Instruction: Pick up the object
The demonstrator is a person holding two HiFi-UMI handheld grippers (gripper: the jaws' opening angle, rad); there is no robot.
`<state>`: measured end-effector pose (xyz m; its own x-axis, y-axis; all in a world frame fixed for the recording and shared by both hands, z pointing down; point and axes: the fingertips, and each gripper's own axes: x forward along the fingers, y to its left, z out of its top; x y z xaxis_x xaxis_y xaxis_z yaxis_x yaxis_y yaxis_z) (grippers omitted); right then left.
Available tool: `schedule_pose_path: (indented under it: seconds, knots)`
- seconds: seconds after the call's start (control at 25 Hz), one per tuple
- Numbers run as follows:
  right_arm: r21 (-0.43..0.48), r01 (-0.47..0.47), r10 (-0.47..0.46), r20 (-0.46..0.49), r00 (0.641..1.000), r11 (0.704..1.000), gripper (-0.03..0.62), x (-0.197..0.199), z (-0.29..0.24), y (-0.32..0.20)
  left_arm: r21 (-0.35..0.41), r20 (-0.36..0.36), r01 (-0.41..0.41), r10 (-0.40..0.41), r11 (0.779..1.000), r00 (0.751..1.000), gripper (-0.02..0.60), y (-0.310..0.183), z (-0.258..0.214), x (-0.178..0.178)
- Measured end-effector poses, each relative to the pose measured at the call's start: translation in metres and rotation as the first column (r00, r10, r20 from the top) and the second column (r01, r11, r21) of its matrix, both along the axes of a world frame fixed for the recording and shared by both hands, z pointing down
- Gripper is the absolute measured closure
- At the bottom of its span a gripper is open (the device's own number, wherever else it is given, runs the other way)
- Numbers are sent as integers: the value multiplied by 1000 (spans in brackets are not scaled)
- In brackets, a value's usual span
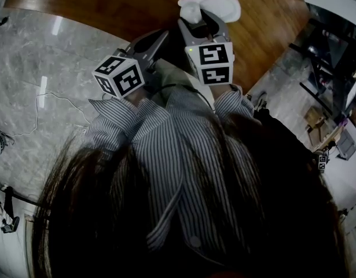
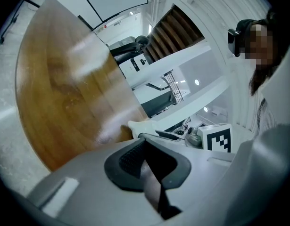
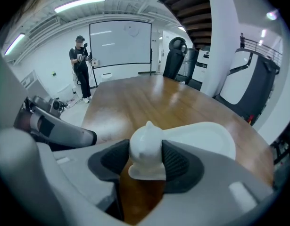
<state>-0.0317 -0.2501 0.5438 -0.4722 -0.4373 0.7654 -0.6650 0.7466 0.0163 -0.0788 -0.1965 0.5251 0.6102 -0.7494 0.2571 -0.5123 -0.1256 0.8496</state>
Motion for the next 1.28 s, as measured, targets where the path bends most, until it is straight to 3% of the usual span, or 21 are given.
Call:
schedule_pose_path:
  seconds: [0.28, 0.68, 1.28]
  knots:
    - [-45, -74, 80, 156, 985, 996, 379, 4, -37, -11, 36, 30, -19, 17, 999, 999, 580, -9, -23, -4]
    - [-48, -153, 158, 440, 884, 987, 379, 26, -138, -6, 158, 74, -84, 73, 984, 995, 580, -25, -95, 15]
    - [2, -213, 172, 585, 793, 977, 379, 53, -181, 10, 278, 170, -154, 109, 948, 979, 581, -36, -148, 27]
